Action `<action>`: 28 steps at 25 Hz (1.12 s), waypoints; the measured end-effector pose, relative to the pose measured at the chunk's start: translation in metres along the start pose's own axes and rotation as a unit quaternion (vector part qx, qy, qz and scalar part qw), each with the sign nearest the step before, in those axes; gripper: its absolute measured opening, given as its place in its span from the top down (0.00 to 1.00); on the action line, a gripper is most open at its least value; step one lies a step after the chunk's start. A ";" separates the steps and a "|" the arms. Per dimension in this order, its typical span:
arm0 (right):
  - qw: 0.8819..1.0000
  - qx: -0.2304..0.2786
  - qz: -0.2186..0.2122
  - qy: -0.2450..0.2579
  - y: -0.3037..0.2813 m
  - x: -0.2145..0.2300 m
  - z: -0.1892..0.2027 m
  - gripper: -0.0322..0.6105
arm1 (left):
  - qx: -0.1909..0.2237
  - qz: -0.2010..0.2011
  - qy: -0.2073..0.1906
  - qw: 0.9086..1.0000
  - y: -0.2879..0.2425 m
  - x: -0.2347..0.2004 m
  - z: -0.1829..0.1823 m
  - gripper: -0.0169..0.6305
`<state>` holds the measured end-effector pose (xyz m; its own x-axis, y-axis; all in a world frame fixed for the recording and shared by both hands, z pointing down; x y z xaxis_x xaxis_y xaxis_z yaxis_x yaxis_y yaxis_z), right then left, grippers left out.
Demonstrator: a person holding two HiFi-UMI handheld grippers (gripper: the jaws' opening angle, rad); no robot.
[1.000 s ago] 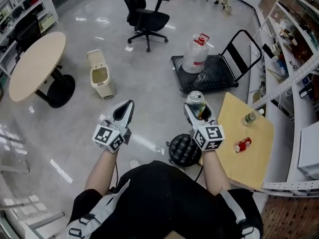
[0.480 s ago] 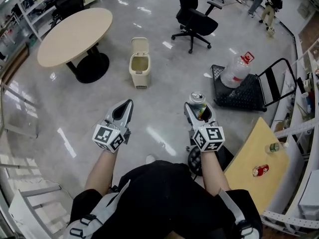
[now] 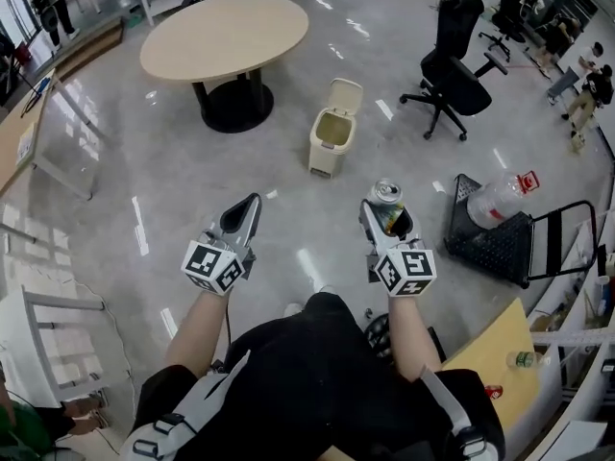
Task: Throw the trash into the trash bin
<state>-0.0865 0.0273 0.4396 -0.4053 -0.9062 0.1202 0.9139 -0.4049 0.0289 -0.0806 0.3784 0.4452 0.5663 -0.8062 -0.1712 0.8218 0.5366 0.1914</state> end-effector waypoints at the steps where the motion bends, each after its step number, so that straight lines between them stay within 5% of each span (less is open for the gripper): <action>1: 1.000 0.000 -0.008 -0.001 -0.009 -0.003 -0.001 0.49 | 0.001 -0.007 -0.002 1.000 0.000 -0.005 -0.004 0.97; 9: 0.999 -0.010 -0.049 -0.008 -0.077 0.020 0.008 0.49 | -0.002 -0.037 -0.019 0.999 -0.032 -0.034 0.001 0.97; 28: 0.997 -0.004 -0.067 -0.021 -0.270 0.194 -0.009 0.49 | -0.011 -0.046 -0.032 0.998 -0.269 -0.090 0.026 0.97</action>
<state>-0.4118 -0.0399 0.4462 -0.5230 -0.8377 0.1572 0.8509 -0.5239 0.0392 -0.3541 0.3003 0.4345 0.4841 -0.8662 -0.1241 0.8716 0.4648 0.1560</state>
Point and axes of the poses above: the fingertips, and each gripper's own axes: y backward along the fingers, x to its right, z out of its underside, the point moved 10 cm from there along y, backward along the fingers, and after that the axes turned 7 degrees about x, right-handed, at the moved point
